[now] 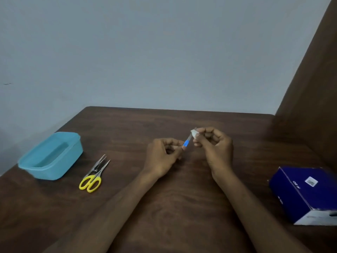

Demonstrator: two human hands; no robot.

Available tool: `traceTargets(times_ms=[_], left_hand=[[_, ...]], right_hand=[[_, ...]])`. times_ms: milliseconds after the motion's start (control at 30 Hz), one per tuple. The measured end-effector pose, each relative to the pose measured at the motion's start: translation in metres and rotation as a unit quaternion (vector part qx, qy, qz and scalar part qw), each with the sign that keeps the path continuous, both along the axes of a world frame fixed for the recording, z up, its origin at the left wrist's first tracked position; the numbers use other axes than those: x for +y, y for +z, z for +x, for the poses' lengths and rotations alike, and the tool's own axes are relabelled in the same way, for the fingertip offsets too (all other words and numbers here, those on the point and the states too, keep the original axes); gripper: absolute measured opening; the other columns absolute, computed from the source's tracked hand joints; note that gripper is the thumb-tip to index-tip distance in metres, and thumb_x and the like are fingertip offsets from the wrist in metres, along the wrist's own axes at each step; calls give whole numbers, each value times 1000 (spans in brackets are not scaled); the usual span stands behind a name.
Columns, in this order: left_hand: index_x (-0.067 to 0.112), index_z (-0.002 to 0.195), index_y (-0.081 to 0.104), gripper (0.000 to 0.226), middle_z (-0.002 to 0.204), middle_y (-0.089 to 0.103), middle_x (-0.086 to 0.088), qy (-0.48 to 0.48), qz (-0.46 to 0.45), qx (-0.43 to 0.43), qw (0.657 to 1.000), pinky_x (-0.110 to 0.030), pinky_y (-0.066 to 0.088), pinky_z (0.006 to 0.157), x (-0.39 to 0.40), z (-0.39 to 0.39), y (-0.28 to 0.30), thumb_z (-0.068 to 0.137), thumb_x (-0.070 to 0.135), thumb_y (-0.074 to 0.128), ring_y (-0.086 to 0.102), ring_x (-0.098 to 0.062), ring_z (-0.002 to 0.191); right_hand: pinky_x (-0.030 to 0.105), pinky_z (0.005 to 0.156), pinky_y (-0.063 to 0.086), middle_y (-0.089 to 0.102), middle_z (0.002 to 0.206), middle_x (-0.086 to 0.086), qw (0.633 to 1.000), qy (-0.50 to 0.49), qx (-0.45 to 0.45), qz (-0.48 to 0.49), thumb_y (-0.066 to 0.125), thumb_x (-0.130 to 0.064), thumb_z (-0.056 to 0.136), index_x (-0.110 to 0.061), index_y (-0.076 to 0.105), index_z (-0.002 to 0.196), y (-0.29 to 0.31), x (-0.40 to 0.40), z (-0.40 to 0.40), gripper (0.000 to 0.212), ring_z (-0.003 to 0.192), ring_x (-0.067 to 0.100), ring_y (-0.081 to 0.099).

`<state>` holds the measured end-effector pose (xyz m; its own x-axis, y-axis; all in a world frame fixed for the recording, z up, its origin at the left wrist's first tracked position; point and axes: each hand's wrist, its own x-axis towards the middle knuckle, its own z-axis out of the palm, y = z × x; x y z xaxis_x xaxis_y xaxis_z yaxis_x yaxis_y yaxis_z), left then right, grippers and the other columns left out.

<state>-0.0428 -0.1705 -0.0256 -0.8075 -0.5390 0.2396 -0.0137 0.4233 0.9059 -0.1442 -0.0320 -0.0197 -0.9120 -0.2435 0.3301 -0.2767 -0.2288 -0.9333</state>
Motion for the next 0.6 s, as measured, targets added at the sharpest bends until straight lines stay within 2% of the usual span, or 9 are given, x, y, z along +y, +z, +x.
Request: traceTargets(times_ms=[67,200,300,367,467,600], left_hand=[[24,97,86,4,74,81,5,-1,-6,-2,1000,-22,55,56,-1,-2,-2,93,23,83,74,-11,61],[24,95,85,5,77,81,7,0,-10,-4,1000,-25,58,53,-3,-4,-4,94,20,82,76,-13,64],[24,96,85,4,80,81,8,-9,3,12,1000,-35,65,58,-6,-5,-7,94,22,82,78,-14,68],[25,101,85,8,82,82,9,-22,-2,21,1000,-34,65,59,-8,-6,-9,95,20,81,78,-13,69],[31,113,84,19,84,81,14,-40,-36,28,998,-31,63,62,-11,-8,-12,98,21,77,76,-9,73],[35,110,84,19,82,79,16,-37,-41,20,998,-29,60,64,-12,-9,-14,97,23,76,73,-5,71]], right_hand=[[41,78,65,82,87,4,999,8,11,34,81,0,88,-15,80,86,-4,-1,1,15,78,22,78],[37,81,64,83,85,0,996,8,29,87,87,-11,86,-16,81,85,-6,-3,0,7,82,20,80],[32,78,64,82,82,-7,986,-30,90,134,88,-12,85,-18,81,81,-7,-5,0,10,80,11,80],[32,77,65,82,85,-9,978,-47,128,157,89,-12,85,-20,81,85,-10,-6,-1,11,79,8,79],[26,75,63,80,91,-10,959,-71,202,184,87,-8,85,-22,81,95,-10,-5,0,18,80,6,77],[17,74,58,77,93,-10,925,-109,291,218,83,-7,87,-19,83,95,-2,0,2,15,79,5,74]])
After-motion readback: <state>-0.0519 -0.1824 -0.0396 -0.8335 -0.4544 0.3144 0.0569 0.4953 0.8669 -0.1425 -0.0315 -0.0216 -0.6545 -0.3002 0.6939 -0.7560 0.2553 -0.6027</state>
